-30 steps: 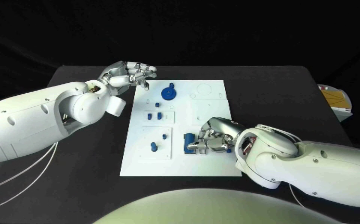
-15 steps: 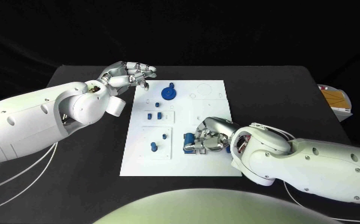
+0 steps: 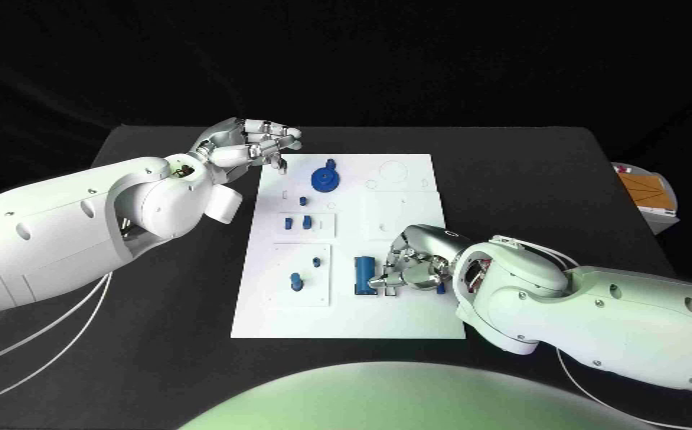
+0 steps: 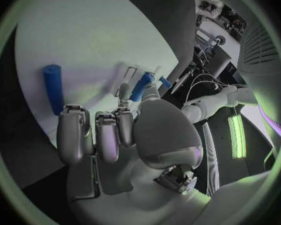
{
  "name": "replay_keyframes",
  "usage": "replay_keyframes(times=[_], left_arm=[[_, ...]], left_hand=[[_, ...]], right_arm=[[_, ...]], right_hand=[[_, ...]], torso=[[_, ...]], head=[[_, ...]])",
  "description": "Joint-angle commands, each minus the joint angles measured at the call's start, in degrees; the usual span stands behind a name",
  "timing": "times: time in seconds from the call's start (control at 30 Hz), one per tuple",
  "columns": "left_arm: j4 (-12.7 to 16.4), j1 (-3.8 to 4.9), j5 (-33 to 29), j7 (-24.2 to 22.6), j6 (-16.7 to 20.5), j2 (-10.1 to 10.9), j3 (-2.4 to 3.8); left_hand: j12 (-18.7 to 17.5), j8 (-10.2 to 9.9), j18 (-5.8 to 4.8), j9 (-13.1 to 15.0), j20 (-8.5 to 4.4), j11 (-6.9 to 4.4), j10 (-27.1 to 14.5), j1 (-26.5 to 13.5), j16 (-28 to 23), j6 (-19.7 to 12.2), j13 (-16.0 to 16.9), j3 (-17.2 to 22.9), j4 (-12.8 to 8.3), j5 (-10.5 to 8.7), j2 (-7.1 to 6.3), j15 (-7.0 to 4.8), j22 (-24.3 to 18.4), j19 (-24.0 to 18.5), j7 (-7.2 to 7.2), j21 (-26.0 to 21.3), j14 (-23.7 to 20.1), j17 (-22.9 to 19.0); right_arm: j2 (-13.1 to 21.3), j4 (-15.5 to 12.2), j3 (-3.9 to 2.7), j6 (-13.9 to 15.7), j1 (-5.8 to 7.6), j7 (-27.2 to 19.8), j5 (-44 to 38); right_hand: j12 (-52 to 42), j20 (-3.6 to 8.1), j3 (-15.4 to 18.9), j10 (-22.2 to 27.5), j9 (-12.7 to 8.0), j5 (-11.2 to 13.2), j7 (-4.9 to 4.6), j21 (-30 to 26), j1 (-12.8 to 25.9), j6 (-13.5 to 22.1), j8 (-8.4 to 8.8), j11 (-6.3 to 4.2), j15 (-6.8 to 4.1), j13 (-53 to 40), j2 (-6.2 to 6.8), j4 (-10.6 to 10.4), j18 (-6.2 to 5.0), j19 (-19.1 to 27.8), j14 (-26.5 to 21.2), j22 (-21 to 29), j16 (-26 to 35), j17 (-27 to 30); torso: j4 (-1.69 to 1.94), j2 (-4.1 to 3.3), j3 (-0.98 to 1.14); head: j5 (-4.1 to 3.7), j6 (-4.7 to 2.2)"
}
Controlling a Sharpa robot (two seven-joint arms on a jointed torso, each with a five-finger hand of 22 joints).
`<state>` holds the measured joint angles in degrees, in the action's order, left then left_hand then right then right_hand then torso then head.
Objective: Assemble the parts on the task board
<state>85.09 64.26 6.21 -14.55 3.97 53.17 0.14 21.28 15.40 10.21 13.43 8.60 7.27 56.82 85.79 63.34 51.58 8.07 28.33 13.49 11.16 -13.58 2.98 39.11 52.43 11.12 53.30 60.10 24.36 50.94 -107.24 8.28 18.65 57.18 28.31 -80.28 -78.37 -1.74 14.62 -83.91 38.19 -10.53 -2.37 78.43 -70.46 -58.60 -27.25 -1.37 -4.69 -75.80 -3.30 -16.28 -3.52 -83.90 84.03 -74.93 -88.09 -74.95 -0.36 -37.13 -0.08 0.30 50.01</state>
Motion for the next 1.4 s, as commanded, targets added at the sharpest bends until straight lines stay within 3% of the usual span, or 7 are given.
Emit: replay_keyframes(times=[0.03, 0.27, 0.5, 0.73, 0.9, 1.23, 1.4], left_arm=[[0.13, -0.02, -0.33, -0.03, -1.03, 0.02, -0.02], [0.13, -0.05, -0.33, 0.04, -1.1, 0.01, -0.11], [0.12, -0.07, -0.33, 0.08, -1.05, 0.04, -0.15], [0.1, -0.09, -0.33, 0.0, -1.0, 0.04, -0.17], [0.11, -0.11, -0.33, -0.1, -0.98, 0.01, -0.19], [0.06, -0.22, -0.33, -0.18, -1.01, -0.02, -0.22], [0.06, -0.28, -0.33, -0.16, -1.06, 0.0, -0.23]], left_hand=[[0.33, -0.25, 0.35, -0.08, -0.06, 0.06, -0.49, -0.47, -0.22, -0.49, 0.04, 0.28, -0.02, 0.26, 0.21, 0.08, -0.07, 0.42, 0.06, -0.35, -0.25, -0.09], [0.35, -0.29, 0.35, -0.1, -0.06, 0.09, -0.56, -0.4, -0.23, -0.61, 0.04, 0.34, -0.1, 0.28, 0.21, 0.09, -0.08, 0.43, 0.1, -0.36, -0.26, -0.1], [0.35, -0.29, 0.35, -0.1, -0.06, 0.09, -0.56, -0.4, -0.23, -0.61, 0.04, 0.34, -0.1, 0.28, 0.21, 0.09, -0.08, 0.43, 0.1, -0.36, -0.26, -0.1], [0.35, -0.29, 0.35, -0.1, -0.06, 0.09, -0.56, -0.4, -0.23, -0.61, 0.04, 0.34, -0.1, 0.28, 0.21, 0.09, -0.08, 0.43, 0.1, -0.36, -0.26, -0.1], [0.38, -0.32, 0.35, -0.11, -0.05, 0.12, -0.62, -0.36, -0.23, -0.68, 0.04, 0.39, -0.16, 0.29, 0.21, 0.11, -0.09, 0.45, 0.13, -0.37, -0.28, -0.11], [0.4, -0.31, 0.34, -0.1, -0.04, 0.14, -0.64, -0.41, -0.24, -0.7, 0.04, 0.39, -0.14, 0.28, 0.21, 0.13, -0.1, 0.45, 0.15, -0.39, -0.29, -0.12], [0.4, -0.31, 0.34, -0.1, -0.04, 0.14, -0.64, -0.41, -0.24, -0.7, 0.04, 0.39, -0.14, 0.28, 0.21, 0.13, -0.1, 0.45, 0.15, -0.39, -0.29, -0.12]], right_arm=[[0.28, -0.32, 0.01, -2.26, -0.05, 1.34, -0.78], [0.53, -0.76, 0.01, -2.1, -0.05, 0.45, 0.13], [3.08, -1.87, -0.03, 2.18, 0.44, -1.11, -0.06], [7.68, -2.59, -0.05, 5.97, 2.16, -3.68, -0.38], [11.18, -2.98, -0.01, 6.18, 2.62, -4.25, -1.84], [15.37, -3.62, 0.23, 4.44, 1.14, -2.61, -6.14], [15.16, -3.73, 0.29, 3.71, 0.27, -2.03, -6.73]], right_hand=[[0.02, 0.45, 0.67, -1.08, -0.09, 0.15, 0.14, 0.11, -3.12, -0.15, -0.25, -0.45, -0.46, -5.09, -1.94, -0.16, 1.16, -1.96, 4.74, -10.82, -0.18, -8.28], [0.17, 0.39, 3.21, -1.03, -0.14, 1.9, 0.02, -0.14, -2.29, -0.32, -0.32, -0.33, -0.36, -5.08, -1.66, -0.43, 1.13, -1.9, 4.72, -10.83, -0.15, -8.21], [0.38, 0.36, 4.36, -0.94, -0.11, 2.6, 0.01, -0.49, -2.03, -0.25, -0.36, -0.31, -0.34, -4.98, -2.23, -0.36, 1.07, -1.8, 4.69, -10.76, -0.09, -8.04], [1.08, 0.11, 5.64, -0.53, -0.82, 0.76, -0.67, -1.29, -7.15, 1.55, 1.1, 0.2, 0.04, -4.63, -2.96, 0.02, 0.95, -1.56, 4.62, -10.64, 0.04, -7.71], [1.49, -0.2, 6.63, -0.29, -1.56, 0.43, -1.19, -1.42, -9.74, 2.27, 2.45, 0.65, 0.41, -4.42, -2.96, 0.05, 0.95, -1.54, 4.61, -10.69, 0.06, -7.68], [1.7, -0.47, 7.35, -0.19, -2.35, -0.42, -1.47, -1.16, -12.31, 2.17, 3.75, 0.91, 0.67, -4.35, -3.44, 0.05, 1.01, -1.66, 4.6, -10.88, 0.07, -7.71], [1.59, -0.5, 7.9, -0.28, -2.69, -1.91, -1.41, -1.01, -12.75, 1.6, 4.21, 0.86, 0.64, -4.45, -3.87, -0.2, 1.04, -1.75, 4.61, -10.99, 0.06, -7.76]], torso=[[-0.07, -0.03, 0.05], [-0.08, -0.07, 0.06], [-0.05, -0.06, 0.0], [-0.23, 0.08, -0.06], [-0.45, 0.2, -0.07], [-0.89, 0.23, 0.04], [-0.65, 0.19, -0.02]], head=[[0.1, -0.01], [-0.13, -0.01], [-0.3, -0.01], [-0.81, -0.02], [-1.36, -0.05], [-1.67, -0.01], [-1.7, -0.01]])
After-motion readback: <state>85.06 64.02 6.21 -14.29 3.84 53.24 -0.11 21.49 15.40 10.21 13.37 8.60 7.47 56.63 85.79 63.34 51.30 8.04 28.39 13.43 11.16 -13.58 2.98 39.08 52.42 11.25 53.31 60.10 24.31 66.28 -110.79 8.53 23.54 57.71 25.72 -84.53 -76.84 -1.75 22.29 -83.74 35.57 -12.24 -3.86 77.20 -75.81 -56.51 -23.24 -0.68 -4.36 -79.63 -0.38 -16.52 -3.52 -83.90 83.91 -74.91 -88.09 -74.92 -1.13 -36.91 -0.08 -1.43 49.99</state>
